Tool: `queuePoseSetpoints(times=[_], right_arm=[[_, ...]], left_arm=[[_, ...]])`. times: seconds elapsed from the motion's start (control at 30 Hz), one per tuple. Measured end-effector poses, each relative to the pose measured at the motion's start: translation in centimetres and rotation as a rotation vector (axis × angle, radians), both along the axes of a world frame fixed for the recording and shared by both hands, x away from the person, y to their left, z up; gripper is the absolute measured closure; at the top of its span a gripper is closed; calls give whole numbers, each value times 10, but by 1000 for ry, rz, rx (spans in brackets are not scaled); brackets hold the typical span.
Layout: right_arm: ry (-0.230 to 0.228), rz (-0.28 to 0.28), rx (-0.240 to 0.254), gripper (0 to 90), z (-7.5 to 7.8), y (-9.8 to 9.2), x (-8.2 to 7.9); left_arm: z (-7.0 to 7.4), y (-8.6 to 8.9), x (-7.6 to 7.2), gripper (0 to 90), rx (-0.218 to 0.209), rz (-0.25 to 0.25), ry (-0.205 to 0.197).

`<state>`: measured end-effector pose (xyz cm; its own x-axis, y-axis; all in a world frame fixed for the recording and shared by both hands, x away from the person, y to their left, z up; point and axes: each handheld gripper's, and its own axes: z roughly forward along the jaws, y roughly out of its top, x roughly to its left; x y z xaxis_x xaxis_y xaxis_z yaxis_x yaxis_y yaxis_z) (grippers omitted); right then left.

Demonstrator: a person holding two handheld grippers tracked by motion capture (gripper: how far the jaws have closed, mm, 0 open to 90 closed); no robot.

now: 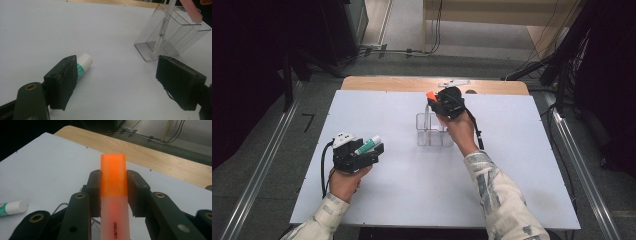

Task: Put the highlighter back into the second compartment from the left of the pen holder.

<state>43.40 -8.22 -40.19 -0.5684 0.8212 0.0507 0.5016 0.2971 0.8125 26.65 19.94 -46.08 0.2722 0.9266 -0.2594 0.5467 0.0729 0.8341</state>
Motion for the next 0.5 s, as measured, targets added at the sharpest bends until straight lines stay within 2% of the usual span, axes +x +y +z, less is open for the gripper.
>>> queuePoseSetpoints(times=[0.5], right_arm=[[21, 3, 18, 647, -1, 9, 2]], left_arm=[[0, 0, 0, 182, -1, 0, 0]])
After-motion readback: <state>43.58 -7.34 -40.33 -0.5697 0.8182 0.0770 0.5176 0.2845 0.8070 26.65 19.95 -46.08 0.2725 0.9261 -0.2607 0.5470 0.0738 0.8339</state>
